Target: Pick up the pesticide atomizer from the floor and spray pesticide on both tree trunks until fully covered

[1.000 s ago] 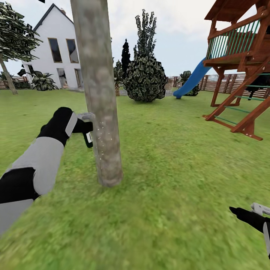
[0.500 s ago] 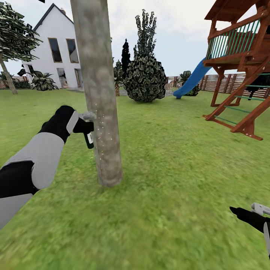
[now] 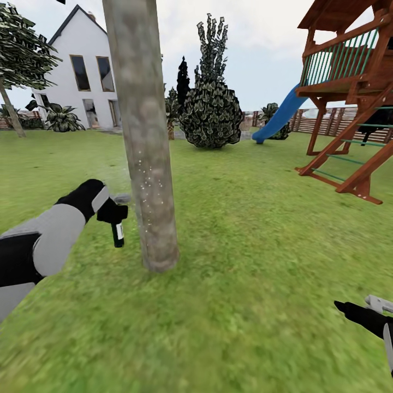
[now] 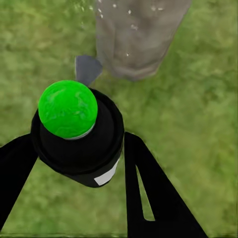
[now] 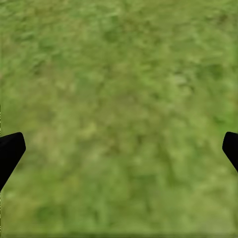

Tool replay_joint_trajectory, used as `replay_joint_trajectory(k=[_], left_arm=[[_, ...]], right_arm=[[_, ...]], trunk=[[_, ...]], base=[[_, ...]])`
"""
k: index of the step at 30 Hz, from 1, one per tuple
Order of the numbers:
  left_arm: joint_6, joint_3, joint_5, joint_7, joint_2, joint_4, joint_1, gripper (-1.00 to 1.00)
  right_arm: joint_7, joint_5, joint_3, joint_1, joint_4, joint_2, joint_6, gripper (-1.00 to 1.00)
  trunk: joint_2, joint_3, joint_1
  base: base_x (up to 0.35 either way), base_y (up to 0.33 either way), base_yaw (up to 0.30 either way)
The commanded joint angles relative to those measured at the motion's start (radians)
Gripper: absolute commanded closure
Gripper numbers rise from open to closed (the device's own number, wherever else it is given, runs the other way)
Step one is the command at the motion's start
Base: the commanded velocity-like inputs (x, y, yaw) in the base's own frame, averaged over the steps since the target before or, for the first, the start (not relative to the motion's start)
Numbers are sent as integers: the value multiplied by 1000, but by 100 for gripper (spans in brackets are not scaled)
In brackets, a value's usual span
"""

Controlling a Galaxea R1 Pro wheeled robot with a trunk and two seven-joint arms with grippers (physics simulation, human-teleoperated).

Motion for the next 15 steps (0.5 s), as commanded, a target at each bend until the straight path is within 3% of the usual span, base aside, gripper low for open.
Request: replay_joint_trajectory(k=[1, 5, 8, 12, 15], left_arm=[[-9, 7, -6, -2, 0, 18, 1, 100], [-110, 8, -6, -3, 1, 44, 101, 100], [-233, 9, -4, -3, 1, 47, 187, 100], [-286, 10, -3, -4, 2, 46, 248, 100], [-409, 11, 4, -5, 37, 47, 330, 100]], right_arm=[[9, 11, -2, -1, -1, 1, 3, -100], [10, 11, -1, -1, -1, 1, 3, -100], [11, 11, -1, -1, -1, 1, 3, -100], [11, 11, -2, -1, -1, -1, 3, -100], [11, 11, -1, -1, -2, -1, 3, -100]], trunk=[[-1, -1, 0], [-1, -1, 0], [-1, -1, 0], [-1, -1, 0], [-1, -1, 0]], base=[[0, 0, 0], [0, 0, 0], [0, 0, 0], [0, 0, 0], [0, 0, 5]])
